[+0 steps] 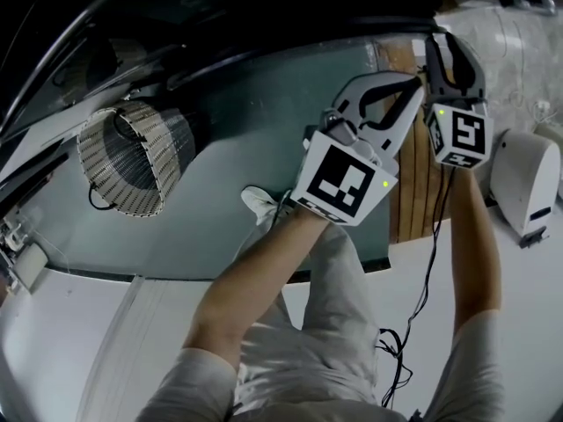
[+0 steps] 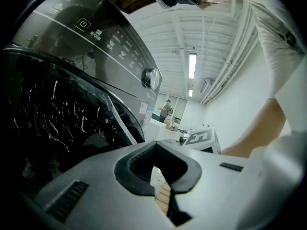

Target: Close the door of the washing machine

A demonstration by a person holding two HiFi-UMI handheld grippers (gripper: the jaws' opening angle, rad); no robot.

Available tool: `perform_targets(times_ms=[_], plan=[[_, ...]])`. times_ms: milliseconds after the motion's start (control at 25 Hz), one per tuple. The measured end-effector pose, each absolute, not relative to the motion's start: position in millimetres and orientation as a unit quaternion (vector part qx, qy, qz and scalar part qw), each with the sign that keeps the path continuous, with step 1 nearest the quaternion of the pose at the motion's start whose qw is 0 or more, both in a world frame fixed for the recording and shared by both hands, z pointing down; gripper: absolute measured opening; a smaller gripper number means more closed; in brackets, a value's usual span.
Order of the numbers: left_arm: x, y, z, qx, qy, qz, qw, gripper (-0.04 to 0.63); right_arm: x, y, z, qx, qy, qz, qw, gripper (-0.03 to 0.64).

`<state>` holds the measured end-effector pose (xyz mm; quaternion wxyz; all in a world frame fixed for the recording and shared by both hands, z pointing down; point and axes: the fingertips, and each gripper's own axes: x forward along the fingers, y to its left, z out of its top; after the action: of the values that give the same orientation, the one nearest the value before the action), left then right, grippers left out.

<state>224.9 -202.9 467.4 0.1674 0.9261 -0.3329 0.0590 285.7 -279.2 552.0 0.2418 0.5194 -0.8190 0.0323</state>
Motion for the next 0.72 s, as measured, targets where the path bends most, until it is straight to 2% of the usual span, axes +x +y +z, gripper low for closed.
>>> perform_targets(times_ms=[320,440,720], plan=[[198,-189,466,0.926,-0.334,0.073,0.158,0.002,289,-273,553,0.528,-0.818,0.045,0.224,0.109],[180,-180,463,0.927,-0.337,0.072,0.148,0.002,289,-264,551,0.546,-0.806,0.048,0.226,0.06],[144,-155,453,0.925,-0.347,0.076,0.132,0.002,285,-211,540,0.555,-0.802,0.08,0.206,0.012]])
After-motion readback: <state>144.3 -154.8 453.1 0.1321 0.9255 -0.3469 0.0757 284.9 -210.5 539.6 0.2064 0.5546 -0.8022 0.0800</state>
